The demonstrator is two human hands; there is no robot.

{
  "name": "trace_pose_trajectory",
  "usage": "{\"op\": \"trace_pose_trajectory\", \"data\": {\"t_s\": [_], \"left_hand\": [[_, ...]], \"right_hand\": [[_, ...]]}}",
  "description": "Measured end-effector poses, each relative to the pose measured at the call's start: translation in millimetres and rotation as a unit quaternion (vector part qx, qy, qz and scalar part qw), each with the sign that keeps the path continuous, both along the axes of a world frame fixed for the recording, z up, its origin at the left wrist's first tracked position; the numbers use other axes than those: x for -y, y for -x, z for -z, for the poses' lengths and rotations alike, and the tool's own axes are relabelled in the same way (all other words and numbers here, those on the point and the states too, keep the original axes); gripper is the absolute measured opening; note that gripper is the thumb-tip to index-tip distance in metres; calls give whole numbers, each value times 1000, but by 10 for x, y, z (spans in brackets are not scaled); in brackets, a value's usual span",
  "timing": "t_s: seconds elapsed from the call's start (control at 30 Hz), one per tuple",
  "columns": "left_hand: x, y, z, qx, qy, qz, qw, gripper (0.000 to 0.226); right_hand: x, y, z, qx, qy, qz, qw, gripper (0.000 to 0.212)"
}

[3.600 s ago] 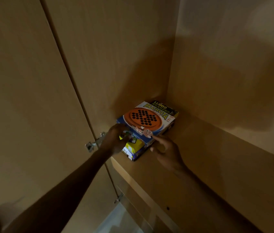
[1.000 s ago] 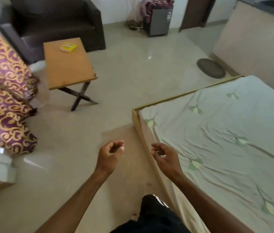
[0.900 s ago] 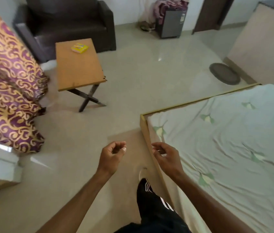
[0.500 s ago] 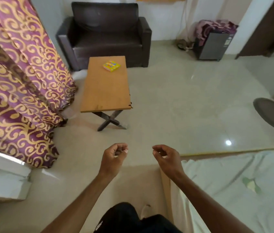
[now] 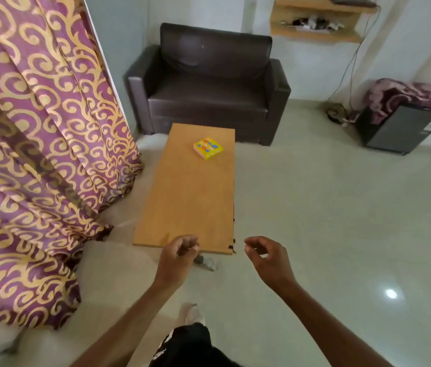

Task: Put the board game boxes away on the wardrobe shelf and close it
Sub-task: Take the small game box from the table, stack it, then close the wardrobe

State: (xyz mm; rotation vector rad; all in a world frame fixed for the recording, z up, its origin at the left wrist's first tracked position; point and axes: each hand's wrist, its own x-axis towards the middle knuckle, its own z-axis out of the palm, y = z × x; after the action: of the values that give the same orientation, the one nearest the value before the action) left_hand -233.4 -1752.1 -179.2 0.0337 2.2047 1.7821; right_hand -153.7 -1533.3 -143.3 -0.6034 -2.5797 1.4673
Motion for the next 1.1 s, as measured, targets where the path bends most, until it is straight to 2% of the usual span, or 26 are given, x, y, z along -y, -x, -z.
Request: {"op": "trace_pose_trajectory", "data": {"t_s": [0.17, 0.27, 0.37, 0.53, 0.63, 0.73, 0.83, 1.0, 1.1], "left_hand": [[-400, 1355, -82, -34, 29, 12, 999, 11], [-696, 2211, -4, -47, 39, 10, 998, 23], [-995, 3108, 229, -47, 56, -14, 997, 23], [-1461, 4492, 760, -22, 119, -50, 991, 19], [-1768, 5365, 1121, 25, 176, -60, 982, 21], [-2046, 6268, 1643, 88, 253, -44, 962, 26], [-2275, 6946, 2070, 137, 339, 8, 931, 44], [-2672, 7725, 2593, 138, 428, 103, 887, 75], [-2774, 7960, 2841, 143, 459, 167, 861, 87]], "right_hand": [[-382, 1425, 65, 10, -10, -13, 1000, 14], [-616, 2333, 201, 18, 0, -25, 1000, 14], [-897, 3316, 473, 26, 4, -45, 999, 14], [-1395, 4908, 1106, 83, 35, -70, 993, 16], [-1682, 5790, 1544, 127, 40, -95, 987, 22], [-1931, 6605, 2089, 191, 57, -120, 973, 31], [-2050, 7202, 2562, 254, 51, -168, 951, 42], [-2106, 7755, 3278, 325, 22, -280, 903, 69], [-2100, 7873, 3488, 319, 47, -268, 908, 68]]}}
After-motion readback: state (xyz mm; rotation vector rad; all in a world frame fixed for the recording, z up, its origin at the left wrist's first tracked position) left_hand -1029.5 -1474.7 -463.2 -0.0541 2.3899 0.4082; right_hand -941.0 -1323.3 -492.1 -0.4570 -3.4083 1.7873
